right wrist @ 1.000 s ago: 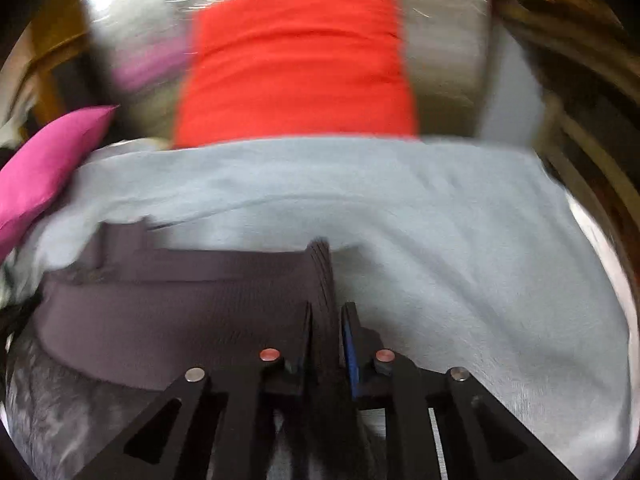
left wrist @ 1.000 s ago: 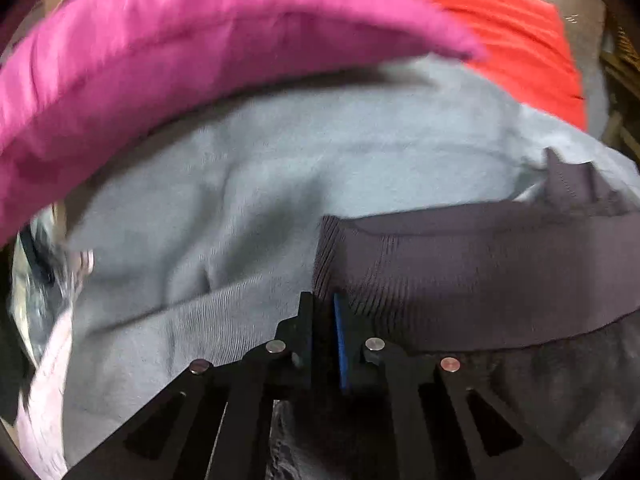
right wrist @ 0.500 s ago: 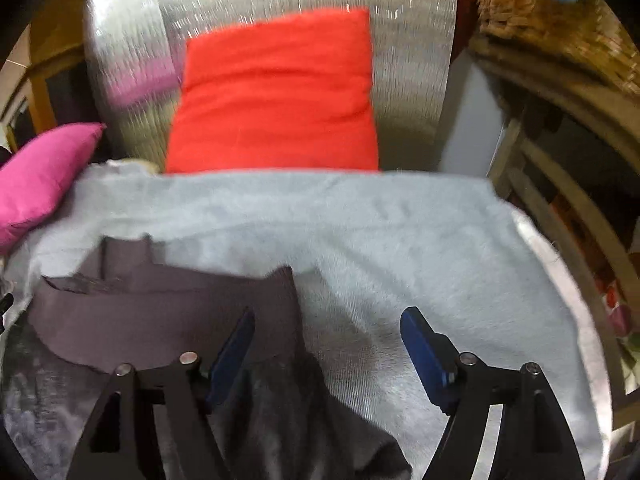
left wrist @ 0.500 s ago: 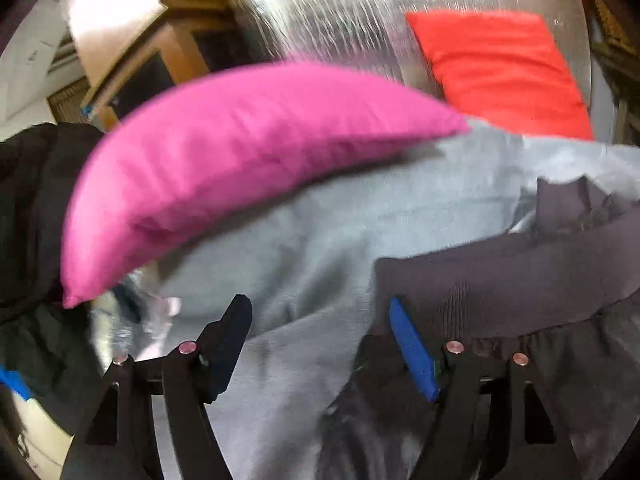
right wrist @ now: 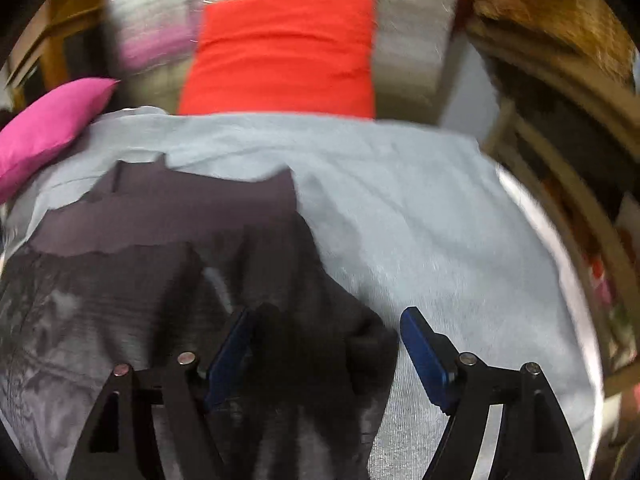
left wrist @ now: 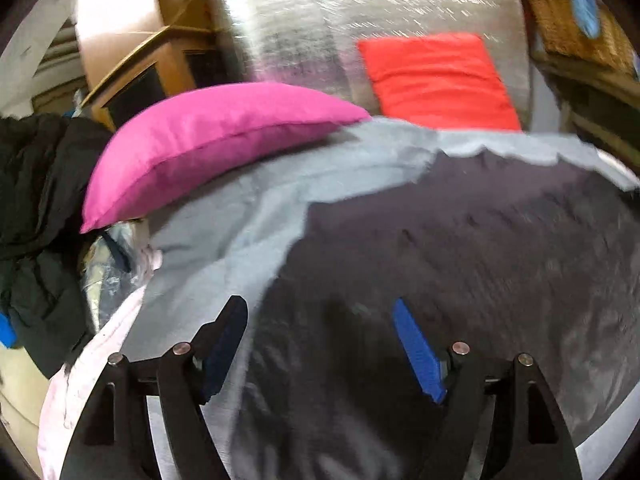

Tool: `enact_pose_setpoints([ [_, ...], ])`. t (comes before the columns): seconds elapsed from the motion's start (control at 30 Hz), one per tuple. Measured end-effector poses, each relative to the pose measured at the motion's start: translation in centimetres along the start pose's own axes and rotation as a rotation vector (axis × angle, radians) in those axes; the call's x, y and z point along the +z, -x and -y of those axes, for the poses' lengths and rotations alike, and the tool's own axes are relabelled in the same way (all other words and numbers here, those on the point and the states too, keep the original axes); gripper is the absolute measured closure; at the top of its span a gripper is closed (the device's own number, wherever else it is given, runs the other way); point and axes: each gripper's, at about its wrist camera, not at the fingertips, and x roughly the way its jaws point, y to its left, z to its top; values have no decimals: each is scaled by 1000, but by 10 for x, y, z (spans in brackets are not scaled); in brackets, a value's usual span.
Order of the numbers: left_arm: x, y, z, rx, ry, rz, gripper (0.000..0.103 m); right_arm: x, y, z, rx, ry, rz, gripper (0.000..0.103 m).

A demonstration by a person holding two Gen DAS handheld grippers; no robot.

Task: Fold large clothes
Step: 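Open both grippers and move them over the folded jacket body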

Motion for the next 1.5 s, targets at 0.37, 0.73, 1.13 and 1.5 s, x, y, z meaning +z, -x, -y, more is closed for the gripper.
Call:
enact_pose_setpoints([
  [0.37,-4,-23,-6,6,109,-115,41,-8,-7,9,1,-38,-13,86],
  [0.73,-21,62,-20,-9,168,58,29,-21,79,-8,76,-8,157,25],
  [1.13,-46,67,8,-15,124,-2,29,-75,83,-46,10,64,90,23],
  [1.5,-73,51,28,-23,23,-115,21,-124,77,-56,69,66,51,20],
])
